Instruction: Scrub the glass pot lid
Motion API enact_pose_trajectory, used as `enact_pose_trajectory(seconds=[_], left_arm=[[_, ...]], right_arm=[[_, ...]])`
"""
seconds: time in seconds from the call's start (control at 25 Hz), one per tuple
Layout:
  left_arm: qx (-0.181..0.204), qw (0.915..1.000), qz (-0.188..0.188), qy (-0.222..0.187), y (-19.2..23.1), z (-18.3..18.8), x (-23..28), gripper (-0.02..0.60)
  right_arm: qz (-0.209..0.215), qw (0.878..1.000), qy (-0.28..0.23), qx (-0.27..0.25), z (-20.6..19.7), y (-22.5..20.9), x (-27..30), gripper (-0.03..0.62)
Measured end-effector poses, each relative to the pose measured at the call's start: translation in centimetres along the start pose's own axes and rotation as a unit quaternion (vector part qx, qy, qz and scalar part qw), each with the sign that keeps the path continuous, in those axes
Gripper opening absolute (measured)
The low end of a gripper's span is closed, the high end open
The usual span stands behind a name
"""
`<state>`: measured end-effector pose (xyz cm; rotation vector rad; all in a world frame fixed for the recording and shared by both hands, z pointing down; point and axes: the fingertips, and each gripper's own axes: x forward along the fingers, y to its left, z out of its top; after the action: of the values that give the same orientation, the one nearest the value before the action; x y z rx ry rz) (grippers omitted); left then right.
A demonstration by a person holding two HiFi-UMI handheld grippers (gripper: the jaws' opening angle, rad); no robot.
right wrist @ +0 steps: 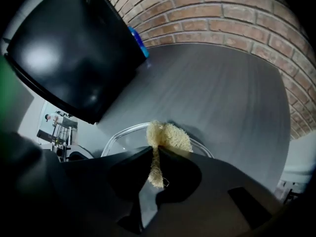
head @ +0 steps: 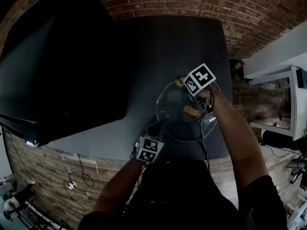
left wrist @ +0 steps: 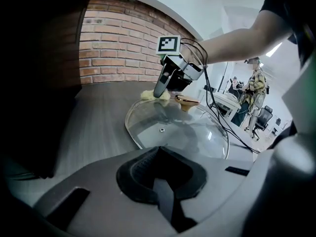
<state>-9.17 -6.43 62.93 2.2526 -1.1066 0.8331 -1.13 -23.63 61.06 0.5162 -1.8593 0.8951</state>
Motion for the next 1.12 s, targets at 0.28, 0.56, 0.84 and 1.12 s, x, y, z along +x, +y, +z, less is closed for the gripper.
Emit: enact_pose_trajectory(seconds=[0.28,0.56,0.84,1.12], left_arm=[[-0.006,1.0000,0.003,0.001,0.0,0.0,0.0,0.032],[-0.006,1.0000,0.007,0.002,0.1,0.1,0.0,0.032],[-0.006,0.9999,0.010,-0.001,0.1,0.7,-0.2,0.032],[-0.008,0.9999,0.012,-0.002,0.1,0.6,-0.1,0.032]], right_arm=[[-0.020,0.996,-0.033,0.082,-3.1,-5.3,-2.5,0.043],[-0.034,0.991,-0.045,0.124,-6.6,-7.9,-4.1,0.043],[-0.042,0.987,-0.055,0.145,-9.9,-8.5,-5.1,0.043],[-0.043,0.983,-0.063,0.166,-13.8,-8.0,-5.8,0.043]])
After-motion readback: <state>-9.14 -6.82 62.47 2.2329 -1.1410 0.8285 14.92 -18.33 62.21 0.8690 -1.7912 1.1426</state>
